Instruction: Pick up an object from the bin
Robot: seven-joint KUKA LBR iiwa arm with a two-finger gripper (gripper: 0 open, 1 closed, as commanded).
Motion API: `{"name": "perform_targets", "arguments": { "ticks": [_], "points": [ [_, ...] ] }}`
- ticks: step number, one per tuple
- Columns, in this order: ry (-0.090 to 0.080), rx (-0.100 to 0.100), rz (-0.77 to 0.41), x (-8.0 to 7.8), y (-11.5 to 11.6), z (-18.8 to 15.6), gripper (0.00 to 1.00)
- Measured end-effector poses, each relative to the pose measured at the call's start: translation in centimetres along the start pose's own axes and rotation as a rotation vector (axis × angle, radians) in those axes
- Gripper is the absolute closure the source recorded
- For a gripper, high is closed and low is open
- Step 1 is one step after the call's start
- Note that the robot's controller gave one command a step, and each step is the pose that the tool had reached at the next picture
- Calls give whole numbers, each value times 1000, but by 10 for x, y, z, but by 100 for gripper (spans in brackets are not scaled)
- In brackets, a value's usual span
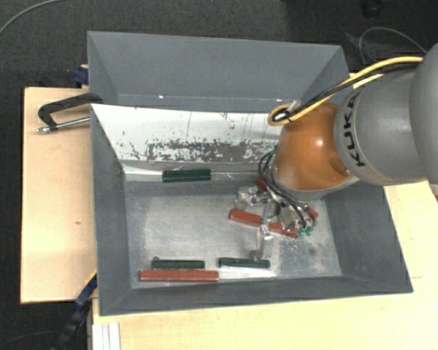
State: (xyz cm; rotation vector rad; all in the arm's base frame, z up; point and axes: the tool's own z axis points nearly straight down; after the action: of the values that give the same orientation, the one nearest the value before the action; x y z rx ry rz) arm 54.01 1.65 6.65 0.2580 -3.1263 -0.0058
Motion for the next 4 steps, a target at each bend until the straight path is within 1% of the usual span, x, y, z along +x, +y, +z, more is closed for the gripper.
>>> {"name": "perform_targets", "arguments": {
  "ticks": [1, 4],
  "points": [
    [-11, 5, -4, -5, -38, -5, 0],
    [-10, 4, -4, -10, -36, -7, 0]
  ]
}}
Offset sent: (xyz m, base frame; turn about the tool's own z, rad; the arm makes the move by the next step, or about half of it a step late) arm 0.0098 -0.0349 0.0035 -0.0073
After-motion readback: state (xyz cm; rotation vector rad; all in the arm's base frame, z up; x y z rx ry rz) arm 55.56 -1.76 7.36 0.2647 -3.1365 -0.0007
